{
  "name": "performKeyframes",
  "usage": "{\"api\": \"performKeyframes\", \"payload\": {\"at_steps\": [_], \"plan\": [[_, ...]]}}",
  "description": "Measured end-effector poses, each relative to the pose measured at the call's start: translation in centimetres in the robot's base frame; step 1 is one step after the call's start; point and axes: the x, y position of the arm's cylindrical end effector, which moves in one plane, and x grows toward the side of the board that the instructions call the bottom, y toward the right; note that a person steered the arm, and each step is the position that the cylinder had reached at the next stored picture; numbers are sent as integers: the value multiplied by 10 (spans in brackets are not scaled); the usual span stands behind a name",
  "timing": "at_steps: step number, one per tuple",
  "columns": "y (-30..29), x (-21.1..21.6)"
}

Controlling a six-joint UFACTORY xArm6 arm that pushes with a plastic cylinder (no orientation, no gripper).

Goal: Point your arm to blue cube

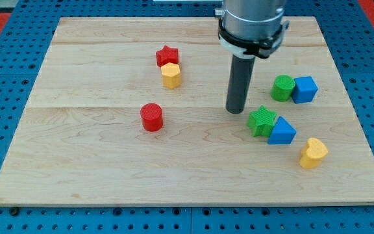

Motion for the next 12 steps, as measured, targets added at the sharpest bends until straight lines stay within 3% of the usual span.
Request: {"api": "performKeyframes", "payload": {"at_steps": [3,4,5,6,7,9,10,12], "plan": [[9,10],[-3,-2],[-37,-42],[-37,-42],[0,-53],[9,-137],[66,-147],[115,-114]]}}
